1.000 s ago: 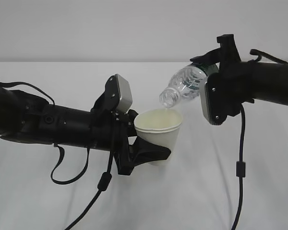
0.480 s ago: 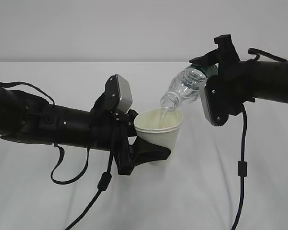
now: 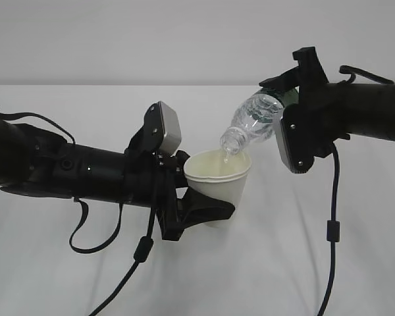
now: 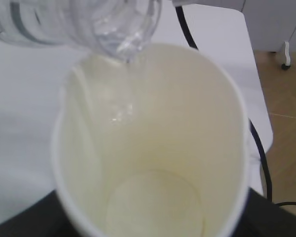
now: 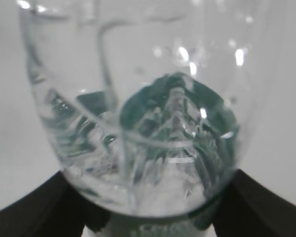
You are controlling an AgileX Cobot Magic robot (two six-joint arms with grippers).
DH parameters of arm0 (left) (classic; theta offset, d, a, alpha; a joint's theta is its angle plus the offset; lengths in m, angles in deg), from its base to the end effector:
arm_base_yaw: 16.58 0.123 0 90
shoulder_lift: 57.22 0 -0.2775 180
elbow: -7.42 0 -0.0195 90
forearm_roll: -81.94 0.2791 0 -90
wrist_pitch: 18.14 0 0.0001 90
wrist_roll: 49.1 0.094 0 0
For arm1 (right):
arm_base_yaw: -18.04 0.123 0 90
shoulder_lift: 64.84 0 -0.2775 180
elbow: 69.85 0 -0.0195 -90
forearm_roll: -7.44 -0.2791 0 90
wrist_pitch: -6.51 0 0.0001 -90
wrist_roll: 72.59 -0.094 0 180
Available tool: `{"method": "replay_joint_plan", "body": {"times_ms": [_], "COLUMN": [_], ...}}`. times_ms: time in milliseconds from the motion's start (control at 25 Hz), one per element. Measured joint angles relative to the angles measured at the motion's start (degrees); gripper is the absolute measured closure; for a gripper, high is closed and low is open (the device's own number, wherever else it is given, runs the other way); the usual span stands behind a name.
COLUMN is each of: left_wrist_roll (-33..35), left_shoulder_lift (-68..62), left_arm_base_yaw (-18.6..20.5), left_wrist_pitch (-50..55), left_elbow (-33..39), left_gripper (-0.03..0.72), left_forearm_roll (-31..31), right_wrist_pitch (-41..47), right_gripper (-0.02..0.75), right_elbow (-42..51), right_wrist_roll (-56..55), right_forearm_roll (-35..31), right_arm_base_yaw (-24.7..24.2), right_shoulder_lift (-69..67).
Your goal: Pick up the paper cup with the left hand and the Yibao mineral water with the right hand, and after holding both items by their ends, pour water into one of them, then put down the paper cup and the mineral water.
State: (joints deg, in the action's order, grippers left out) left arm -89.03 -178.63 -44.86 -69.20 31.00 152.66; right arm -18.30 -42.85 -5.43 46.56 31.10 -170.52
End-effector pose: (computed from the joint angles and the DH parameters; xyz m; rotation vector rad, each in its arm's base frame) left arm 0.2971 -0.2381 0.1078 1.2799 1.6355 -0.9518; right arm 0.3615 0.1093 0.1799 -1.8226 0.9115 -0.7627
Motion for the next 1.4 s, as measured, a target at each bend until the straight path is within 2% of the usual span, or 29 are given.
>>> {"method": "replay_joint_plan", "body": {"times_ms": [1400], "left_wrist_roll": [0.0], "left_shoulder_lift": [0.0], "left_arm_base_yaw": [0.0], "left_wrist_pitch": [-0.35], "left_elbow": [0.0], "left_gripper": [0.265], "left_forearm_roll": [0.0], "right_wrist_pitch": [2.13], "right_gripper": [0.23], "right_elbow": [-2.11], "right_wrist_roll": [0.09], "right_forearm_roll": [2.88], "right_arm_base_yaw": [0.0], "right_shoulder_lift": [0.0]}}
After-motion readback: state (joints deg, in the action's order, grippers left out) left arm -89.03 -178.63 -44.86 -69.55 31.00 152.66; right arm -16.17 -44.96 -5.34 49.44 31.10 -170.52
